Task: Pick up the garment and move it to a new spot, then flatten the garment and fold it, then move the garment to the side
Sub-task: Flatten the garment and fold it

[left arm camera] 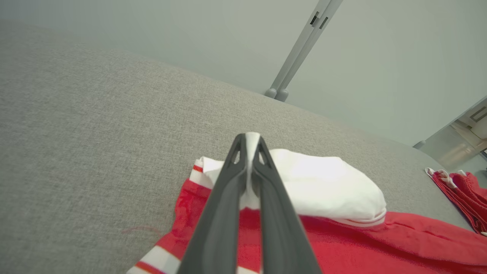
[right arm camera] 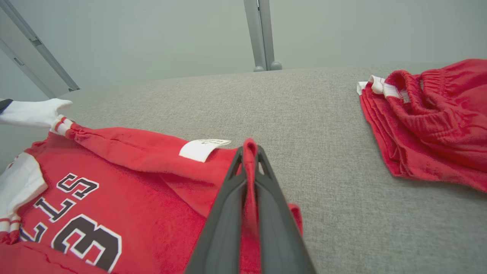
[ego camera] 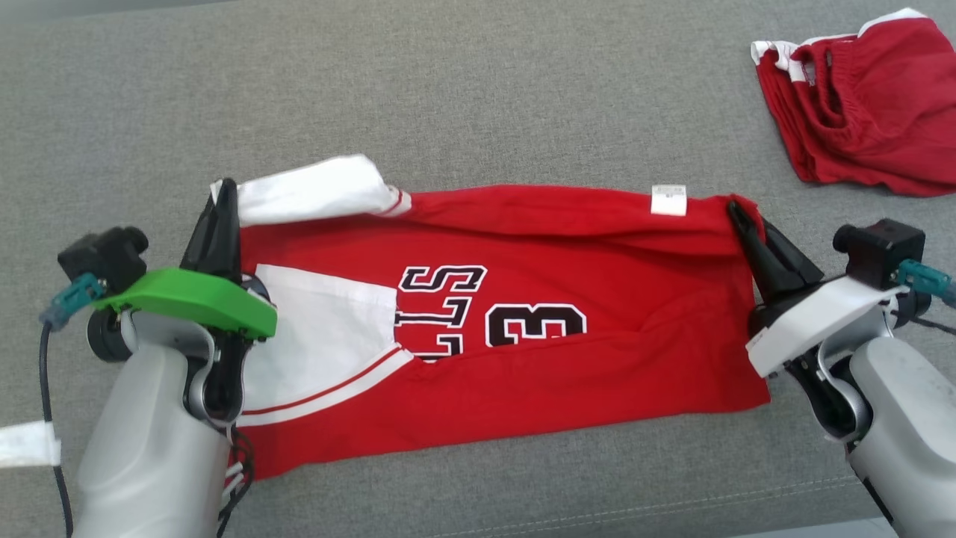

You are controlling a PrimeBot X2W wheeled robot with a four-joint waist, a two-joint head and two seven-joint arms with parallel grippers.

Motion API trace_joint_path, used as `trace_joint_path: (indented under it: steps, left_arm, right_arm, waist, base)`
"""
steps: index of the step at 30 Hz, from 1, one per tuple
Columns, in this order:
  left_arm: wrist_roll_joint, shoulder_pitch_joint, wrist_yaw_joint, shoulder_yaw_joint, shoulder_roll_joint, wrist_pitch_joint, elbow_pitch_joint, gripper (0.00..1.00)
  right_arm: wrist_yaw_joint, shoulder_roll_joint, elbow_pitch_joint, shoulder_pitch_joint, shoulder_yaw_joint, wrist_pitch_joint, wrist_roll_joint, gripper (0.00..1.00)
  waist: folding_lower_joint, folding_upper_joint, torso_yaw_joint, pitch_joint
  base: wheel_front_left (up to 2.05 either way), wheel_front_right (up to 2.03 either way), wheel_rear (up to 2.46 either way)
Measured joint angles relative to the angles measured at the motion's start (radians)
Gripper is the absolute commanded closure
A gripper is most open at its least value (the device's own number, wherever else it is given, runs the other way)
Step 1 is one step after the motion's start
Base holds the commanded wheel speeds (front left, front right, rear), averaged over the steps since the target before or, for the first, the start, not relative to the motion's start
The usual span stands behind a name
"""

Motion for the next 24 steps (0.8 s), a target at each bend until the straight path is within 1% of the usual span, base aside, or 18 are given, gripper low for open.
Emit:
trace_joint_path:
  steps: [4, 6, 9, 14, 18, 21, 24]
  left_arm:
    - [-0.011, 0.099, 0.000, 0.013, 0.000, 0.000, -0.055, 1.00]
    - [-0.016, 0.165, 0.000, 0.020, 0.000, -0.004, -0.091, 1.00]
    - [-0.026, 0.219, 0.001, 0.027, -0.002, -0.005, -0.131, 1.00]
    - [-0.044, 0.292, 0.002, 0.032, -0.002, -0.005, -0.184, 1.00]
    - [-0.051, 0.354, 0.017, 0.031, -0.003, -0.005, -0.225, 1.00]
    - [-0.055, 0.394, 0.028, 0.034, -0.003, -0.005, -0.254, 1.00]
    - [-0.061, 0.430, 0.034, 0.034, -0.003, 0.000, -0.268, 1.00]
  right_arm:
    - [-0.001, -0.013, -0.011, 0.063, 0.006, -0.009, -0.037, 1.00]
    - [-0.010, -0.027, -0.016, 0.106, 0.005, -0.018, -0.056, 1.00]
    - [-0.018, -0.026, -0.025, 0.139, 0.003, -0.018, -0.067, 1.00]
    - [-0.018, -0.032, -0.034, 0.166, 0.019, -0.021, -0.120, 1.00]
    - [-0.017, -0.060, -0.076, 0.181, 0.025, -0.021, -0.195, 1.00]
    - [-0.017, -0.065, -0.128, 0.181, 0.022, -0.022, -0.253, 1.00]
    - [-0.017, -0.077, -0.151, 0.186, 0.027, -0.023, -0.302, 0.99]
  waist:
    - [0.0000, 0.0000, 0.011, -0.024]
    - [0.0000, 0.0000, 0.019, -0.035]
    - [0.0000, 0.0000, 0.026, -0.043]
    - [0.0000, 0.0000, 0.029, -0.055]
    - [0.0000, 0.0000, 0.030, -0.063]
    - [0.0000, 0.0000, 0.031, -0.067]
    - [0.0000, 0.0000, 0.030, -0.067]
  base:
    - [0.00, 0.00, 0.00]
    - [0.00, 0.00, 0.00]
    - [0.00, 0.00, 0.00]
    - [0.00, 0.00, 0.00]
    - [0.00, 0.00, 0.00]
    - [0.00, 0.00, 0.00]
    - [0.00, 0.00, 0.00]
